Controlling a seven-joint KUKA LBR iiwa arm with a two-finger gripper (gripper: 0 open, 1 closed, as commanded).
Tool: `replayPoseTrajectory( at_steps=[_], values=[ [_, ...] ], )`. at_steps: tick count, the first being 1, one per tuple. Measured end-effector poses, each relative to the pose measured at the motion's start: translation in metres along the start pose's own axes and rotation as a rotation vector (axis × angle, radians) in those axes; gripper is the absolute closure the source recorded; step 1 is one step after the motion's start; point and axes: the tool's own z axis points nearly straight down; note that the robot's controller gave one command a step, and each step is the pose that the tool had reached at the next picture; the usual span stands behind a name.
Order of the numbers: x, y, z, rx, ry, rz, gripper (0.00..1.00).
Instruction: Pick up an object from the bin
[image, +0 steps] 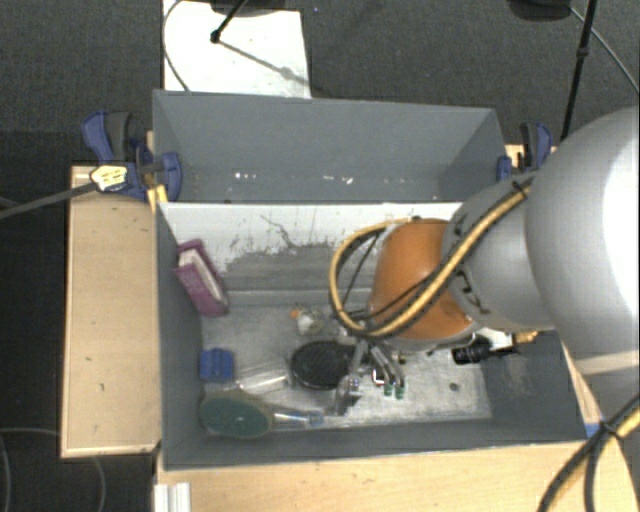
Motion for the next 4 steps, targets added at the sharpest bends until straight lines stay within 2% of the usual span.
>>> replayPoseTrajectory(
  at_steps=[1,2,4],
  values=[
    [-0.003,-0.003,-0.003,0.001,-0.005,0.0,1.0],
    [0.002,-0.01,-0.017,0.003,0.004,0.008,1.0],
    [0.013,-0.005,-0.023,0.003,0.01,0.002,1.0]
  ],
)
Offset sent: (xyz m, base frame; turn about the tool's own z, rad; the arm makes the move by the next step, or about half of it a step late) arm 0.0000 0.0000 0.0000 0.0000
